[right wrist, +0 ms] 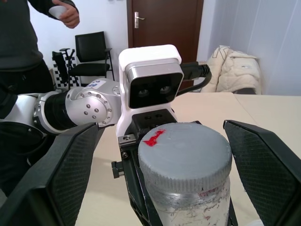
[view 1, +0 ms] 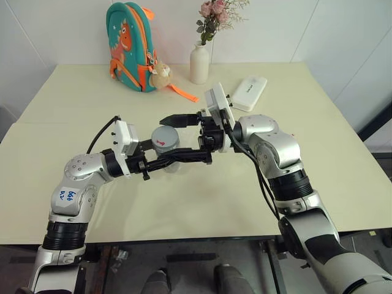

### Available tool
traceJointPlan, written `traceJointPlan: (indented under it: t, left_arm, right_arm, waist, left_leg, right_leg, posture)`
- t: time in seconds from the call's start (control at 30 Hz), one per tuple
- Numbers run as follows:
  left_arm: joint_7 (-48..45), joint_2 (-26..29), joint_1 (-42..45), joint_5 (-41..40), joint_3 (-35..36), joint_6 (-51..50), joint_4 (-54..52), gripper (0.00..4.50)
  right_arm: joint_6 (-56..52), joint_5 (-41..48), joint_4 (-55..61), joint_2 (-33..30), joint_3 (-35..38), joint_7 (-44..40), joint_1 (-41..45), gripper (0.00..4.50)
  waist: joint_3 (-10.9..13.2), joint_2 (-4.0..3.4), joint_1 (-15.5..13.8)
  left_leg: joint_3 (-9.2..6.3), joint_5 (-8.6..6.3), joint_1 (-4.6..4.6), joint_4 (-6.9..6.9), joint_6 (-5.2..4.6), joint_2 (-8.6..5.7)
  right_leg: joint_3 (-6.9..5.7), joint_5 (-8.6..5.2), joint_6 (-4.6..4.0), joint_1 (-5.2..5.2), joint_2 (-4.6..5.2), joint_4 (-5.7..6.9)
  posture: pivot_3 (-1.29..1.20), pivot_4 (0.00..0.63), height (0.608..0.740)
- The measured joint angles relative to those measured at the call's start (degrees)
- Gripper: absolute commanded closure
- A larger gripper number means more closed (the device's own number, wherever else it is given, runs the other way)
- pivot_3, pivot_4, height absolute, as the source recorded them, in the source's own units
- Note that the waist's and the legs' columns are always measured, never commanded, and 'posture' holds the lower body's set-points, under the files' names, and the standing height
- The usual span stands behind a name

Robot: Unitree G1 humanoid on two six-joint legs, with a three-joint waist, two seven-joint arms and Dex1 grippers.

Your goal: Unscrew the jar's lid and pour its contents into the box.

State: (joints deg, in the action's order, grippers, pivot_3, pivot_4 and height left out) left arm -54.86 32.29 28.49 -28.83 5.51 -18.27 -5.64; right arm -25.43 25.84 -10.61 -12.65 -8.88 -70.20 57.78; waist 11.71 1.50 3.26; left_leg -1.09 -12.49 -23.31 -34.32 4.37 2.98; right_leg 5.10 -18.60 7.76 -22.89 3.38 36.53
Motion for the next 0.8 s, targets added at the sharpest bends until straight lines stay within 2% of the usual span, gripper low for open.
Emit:
traceJointPlan:
  t: [0.3, 0.6, 0.8]
  left_arm:
    - [1.2, -1.0, 0.0, -0.2, -1.1, -1.8, -1.8, 2.57]
    - [3.3, -1.0, 0.0, -0.2, -0.5, -2.9, -2.5, 2.57]
    - [4.2, -0.8, -0.2, -0.2, 0.0, -4.0, -2.5, 2.57]
  right_arm:
    - [3.3, -3.1, -4.9, 3.1, -1.0, 4.2, 1.4, 0.04]
    - [7.3, -4.0, -10.3, 3.5, -0.9, 3.7, 4.4, 0.04]
    - [9.2, -3.4, -11.3, -0.4, -0.8, 1.0, 4.6, 0.04]
  waist:
    - [0.0, 0.0, 0.0]
    - [0.0, 0.0, 0.1]
    - [0.0, 0.0, 0.0]
  left_leg:
    - [0.0, 0.0, 0.01, -0.02, 0.01, 0.0]
    - [0.0, 0.0, 0.01, 0.0, 0.0, 0.0]
    - [0.0, 0.0, 0.0, 0.0, 0.0, 0.0]
  right_leg:
    - [0.0, 0.0, 0.0, 0.0, 0.0, 0.04]
    - [0.0, 0.0, 0.0, -0.02, 0.0, 0.03]
    - [0.0, 0.0, 0.0, -0.02, 0.0, 0.01]
  posture:
    - [0.0, 0.15, 0.74]
    - [0.0, 0.15, 0.74]
    - [0.0, 0.15, 0.74]
